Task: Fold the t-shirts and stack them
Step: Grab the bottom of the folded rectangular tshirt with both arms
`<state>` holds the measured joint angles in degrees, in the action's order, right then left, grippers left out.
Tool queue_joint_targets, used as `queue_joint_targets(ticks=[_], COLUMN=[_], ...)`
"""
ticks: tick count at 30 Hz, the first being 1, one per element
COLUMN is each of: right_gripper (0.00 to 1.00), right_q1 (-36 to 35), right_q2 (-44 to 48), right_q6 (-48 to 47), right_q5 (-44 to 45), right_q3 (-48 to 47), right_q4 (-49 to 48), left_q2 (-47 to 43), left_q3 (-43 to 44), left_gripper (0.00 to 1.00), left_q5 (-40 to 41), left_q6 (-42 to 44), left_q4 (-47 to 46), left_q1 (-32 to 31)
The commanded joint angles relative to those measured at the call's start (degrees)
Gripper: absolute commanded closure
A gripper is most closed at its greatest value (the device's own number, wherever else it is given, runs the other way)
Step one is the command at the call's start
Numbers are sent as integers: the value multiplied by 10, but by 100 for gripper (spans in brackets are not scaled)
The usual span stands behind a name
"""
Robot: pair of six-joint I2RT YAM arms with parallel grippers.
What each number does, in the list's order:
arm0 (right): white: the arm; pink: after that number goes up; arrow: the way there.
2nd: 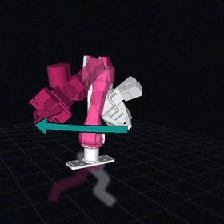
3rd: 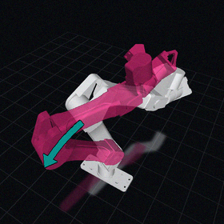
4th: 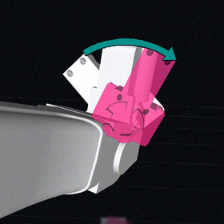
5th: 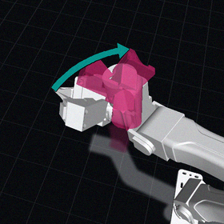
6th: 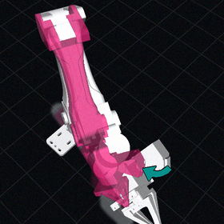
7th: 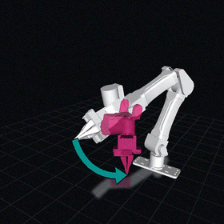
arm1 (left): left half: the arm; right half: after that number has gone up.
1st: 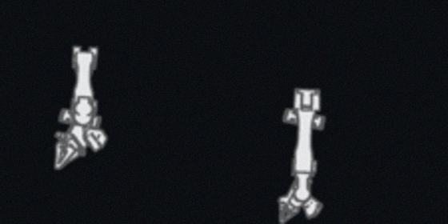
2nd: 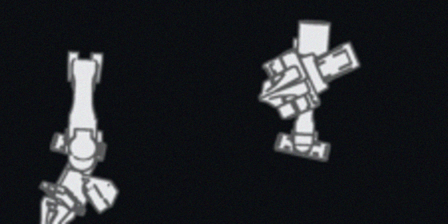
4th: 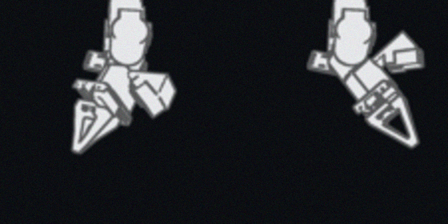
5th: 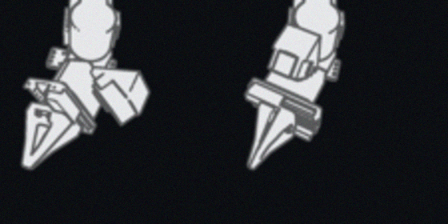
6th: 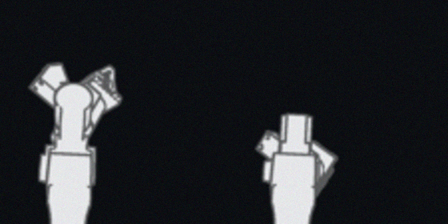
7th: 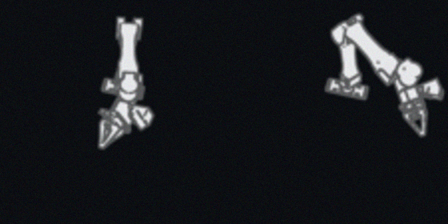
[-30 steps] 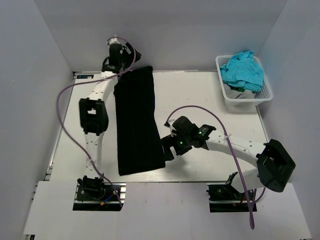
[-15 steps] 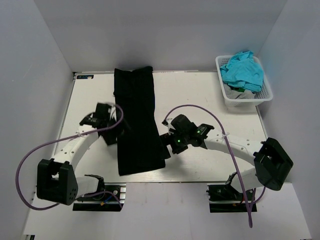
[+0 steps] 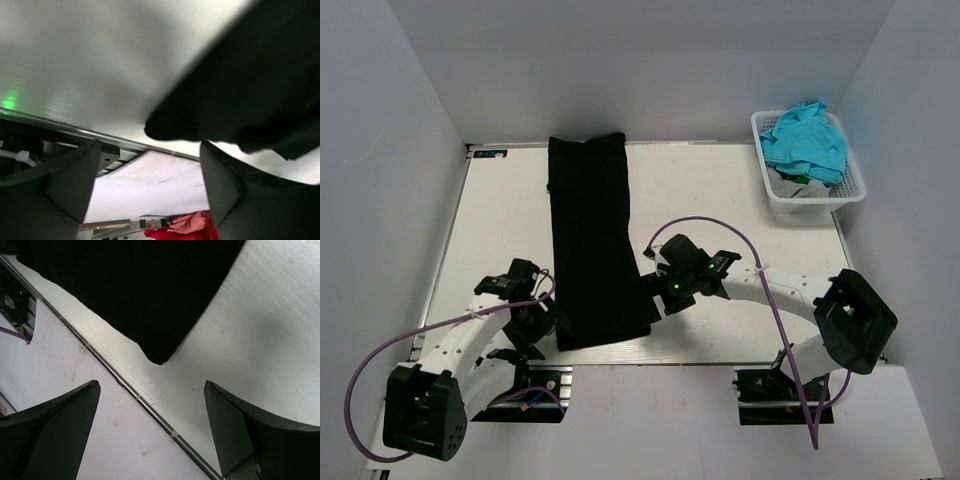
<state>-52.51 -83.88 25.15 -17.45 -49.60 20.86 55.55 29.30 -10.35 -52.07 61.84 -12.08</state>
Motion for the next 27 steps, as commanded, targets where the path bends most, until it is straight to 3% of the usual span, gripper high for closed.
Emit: queue_joint_targets(ticks=[1,4,9,13,16,17,19,20,23,26,27], right_gripper=[10,10,10,10,15,15,18,20,28,42,51], right_q1=[-1,-1,-3,-5,-6,-5,-7,-6,-8,-9,-8], right_q2=[-11,-19,-50,-71,-99,-111,-120,-124,-141,-160,-161], right_q6=[2,-2,-18,-25,-23,-22,-22,-20,-19,-21,-23], right_q5=[6,11,-13,-32,-43,-42,-43,-44,-51,-62,-64], right_q3=[-8,-14,-28,-33,-43,-45,-53,-57,-59,-66,-67], right_q4=[1,1,2,2,10,14,19,20,18,20,24], left_q2=[16,31,59,72,72,65,57,49,49,49,49], left_q3=[-17,-29,-35,-53,-73,-73,-79,-84,-78,-72,-72], left_gripper=[13,33,42,60,64,75,87,100,100,100,100], left_q5=[-5,1,16,5,-8,-14,-14,-14,-14,-9,-9], left_q6=[-27,-38,-44,-44,-50,-50,-55,-55,-55,-55,-55], left_q4=[-53,-88,-122,-144,-156,-161,-161,-161,-161,-156,-156], left_q1=[0,0,-5,-5,-5,-5,-5,-10,-10,-10,-10])
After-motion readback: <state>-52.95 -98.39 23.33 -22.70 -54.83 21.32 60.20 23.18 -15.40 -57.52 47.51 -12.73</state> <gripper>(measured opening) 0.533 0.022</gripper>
